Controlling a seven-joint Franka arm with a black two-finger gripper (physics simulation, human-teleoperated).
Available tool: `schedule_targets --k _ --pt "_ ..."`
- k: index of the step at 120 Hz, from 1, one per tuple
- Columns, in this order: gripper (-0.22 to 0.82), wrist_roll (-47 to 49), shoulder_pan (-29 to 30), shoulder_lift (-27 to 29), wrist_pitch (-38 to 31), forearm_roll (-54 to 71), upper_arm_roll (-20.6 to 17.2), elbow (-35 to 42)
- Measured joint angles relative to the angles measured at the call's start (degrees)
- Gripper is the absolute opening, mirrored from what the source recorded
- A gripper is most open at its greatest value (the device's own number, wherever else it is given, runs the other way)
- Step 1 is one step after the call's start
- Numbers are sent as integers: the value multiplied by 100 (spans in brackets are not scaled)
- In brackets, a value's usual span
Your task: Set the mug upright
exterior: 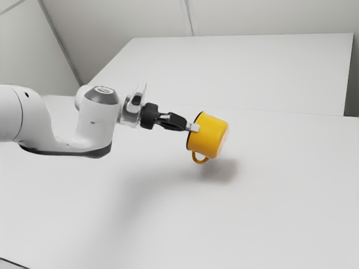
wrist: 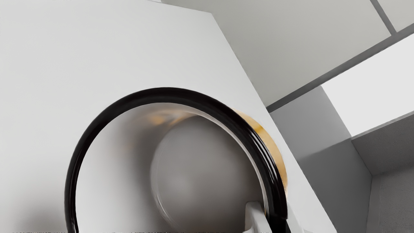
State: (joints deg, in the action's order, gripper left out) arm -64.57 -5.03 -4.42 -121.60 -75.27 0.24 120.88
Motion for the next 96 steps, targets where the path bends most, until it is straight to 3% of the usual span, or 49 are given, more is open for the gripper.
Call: schedule_targets --k 60,96 --pt "-18 2440 136 481 213 5090 -4 -565" --pt "-18 4123 151 665 461 7001 -14 -415"
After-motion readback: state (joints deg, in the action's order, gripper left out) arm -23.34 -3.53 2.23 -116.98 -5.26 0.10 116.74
